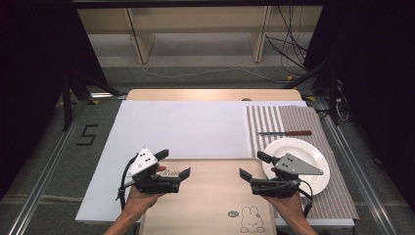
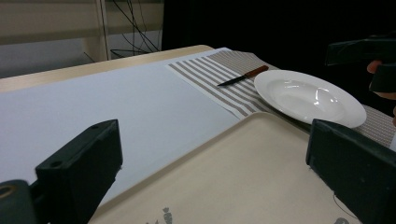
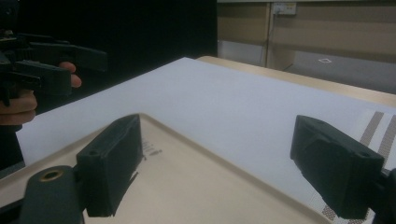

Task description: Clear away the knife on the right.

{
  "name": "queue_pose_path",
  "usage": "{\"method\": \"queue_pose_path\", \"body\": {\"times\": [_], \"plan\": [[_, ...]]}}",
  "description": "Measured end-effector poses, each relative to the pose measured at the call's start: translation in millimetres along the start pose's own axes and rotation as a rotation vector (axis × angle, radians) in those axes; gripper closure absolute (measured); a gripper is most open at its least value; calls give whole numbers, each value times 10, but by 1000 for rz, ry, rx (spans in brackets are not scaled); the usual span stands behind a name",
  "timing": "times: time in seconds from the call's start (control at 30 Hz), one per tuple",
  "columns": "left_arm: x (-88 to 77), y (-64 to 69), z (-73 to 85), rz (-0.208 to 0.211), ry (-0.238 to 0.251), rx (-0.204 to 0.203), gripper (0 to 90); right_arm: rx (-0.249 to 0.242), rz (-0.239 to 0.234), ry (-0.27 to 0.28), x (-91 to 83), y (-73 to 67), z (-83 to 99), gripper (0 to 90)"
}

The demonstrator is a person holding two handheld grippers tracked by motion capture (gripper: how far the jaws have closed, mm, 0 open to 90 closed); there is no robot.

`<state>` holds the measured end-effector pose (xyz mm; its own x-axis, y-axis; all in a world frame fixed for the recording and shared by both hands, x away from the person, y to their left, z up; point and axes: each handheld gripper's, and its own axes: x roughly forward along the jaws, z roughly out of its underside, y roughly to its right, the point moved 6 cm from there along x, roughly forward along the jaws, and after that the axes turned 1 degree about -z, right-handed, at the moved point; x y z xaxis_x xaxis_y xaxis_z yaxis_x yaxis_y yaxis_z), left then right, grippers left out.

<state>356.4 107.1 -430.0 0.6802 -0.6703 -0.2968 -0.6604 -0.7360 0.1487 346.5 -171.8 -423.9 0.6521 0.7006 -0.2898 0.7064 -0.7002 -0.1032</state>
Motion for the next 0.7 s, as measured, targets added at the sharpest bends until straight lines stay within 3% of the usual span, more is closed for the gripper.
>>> {"method": "queue_pose_path", "body": {"times": [0.43,0.7], "plan": [[2,-5,1,-1,0,-3,35,-9,15,0,-6,23,-12,179],[0,-13,0,-3,1,-6,35,-6,64,25,-75,151,-84,186]]}}
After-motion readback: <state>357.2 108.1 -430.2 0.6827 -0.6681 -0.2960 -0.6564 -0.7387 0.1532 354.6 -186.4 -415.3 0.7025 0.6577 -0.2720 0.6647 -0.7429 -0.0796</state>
